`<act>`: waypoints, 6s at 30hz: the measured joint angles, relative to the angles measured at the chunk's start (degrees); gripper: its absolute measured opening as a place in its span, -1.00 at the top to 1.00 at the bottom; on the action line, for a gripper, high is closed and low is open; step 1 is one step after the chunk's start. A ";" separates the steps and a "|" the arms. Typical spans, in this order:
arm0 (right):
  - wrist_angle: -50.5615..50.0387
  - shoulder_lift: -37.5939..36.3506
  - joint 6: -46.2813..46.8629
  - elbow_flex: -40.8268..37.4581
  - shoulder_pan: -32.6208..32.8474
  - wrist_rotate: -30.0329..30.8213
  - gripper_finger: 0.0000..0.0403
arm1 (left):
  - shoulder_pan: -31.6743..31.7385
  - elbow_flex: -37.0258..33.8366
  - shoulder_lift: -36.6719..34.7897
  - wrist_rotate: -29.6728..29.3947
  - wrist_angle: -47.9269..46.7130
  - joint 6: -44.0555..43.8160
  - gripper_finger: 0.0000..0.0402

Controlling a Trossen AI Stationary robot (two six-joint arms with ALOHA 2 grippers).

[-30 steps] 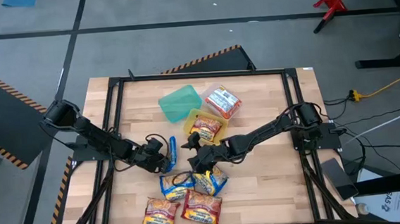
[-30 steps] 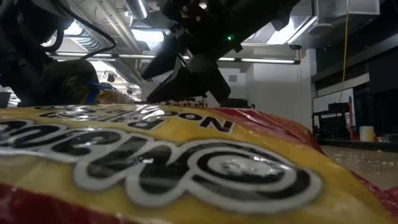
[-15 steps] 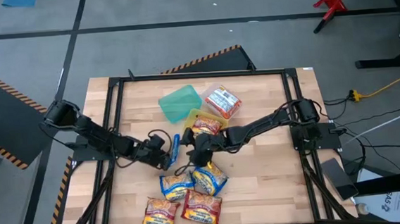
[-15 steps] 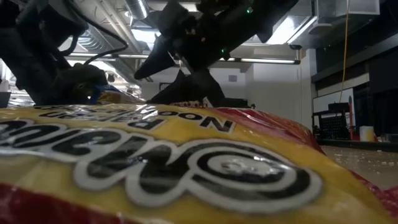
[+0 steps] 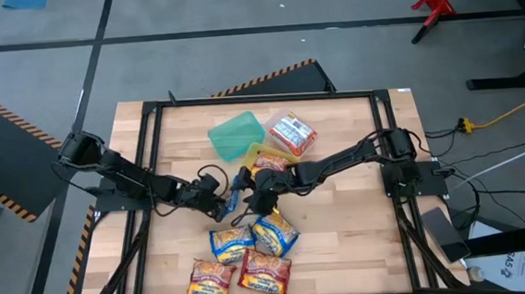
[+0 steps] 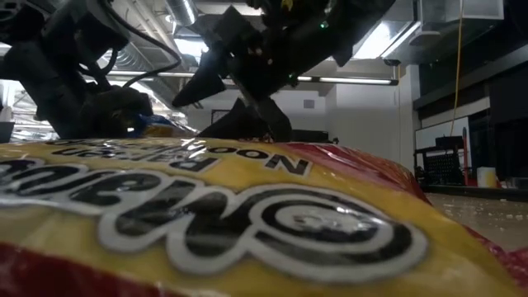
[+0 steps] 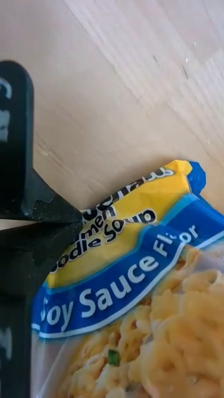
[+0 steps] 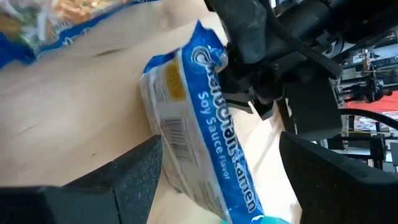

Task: Sort Maruchan noodles
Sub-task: Put the top left blue noodle pack into the green bin

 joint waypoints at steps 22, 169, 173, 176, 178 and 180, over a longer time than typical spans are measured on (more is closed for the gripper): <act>-14.74 8.12 2.02 11.87 -0.47 7.89 -0.13 | 0.08 0.00 -0.01 -0.24 1.48 1.37 1.00; -20.64 6.47 36.23 21.68 -29.92 0.50 1.00 | 0.23 0.07 -35.31 -23.20 -18.72 3.88 1.00; -22.91 8.04 37.78 21.68 -30.46 -0.63 1.00 | 0.23 0.09 -35.33 -23.56 -18.68 3.81 1.00; -24.73 8.26 37.40 21.68 -30.13 -2.19 1.00 | 0.23 0.07 -35.33 -23.58 -18.69 3.75 1.00; -24.89 8.26 36.14 21.68 -29.70 -1.75 1.00 | 0.23 0.07 -35.31 -23.58 -18.70 3.74 1.00; -25.46 8.22 35.73 21.68 -28.91 -2.09 1.00 | 0.23 0.07 -35.31 -23.63 -18.67 3.72 1.00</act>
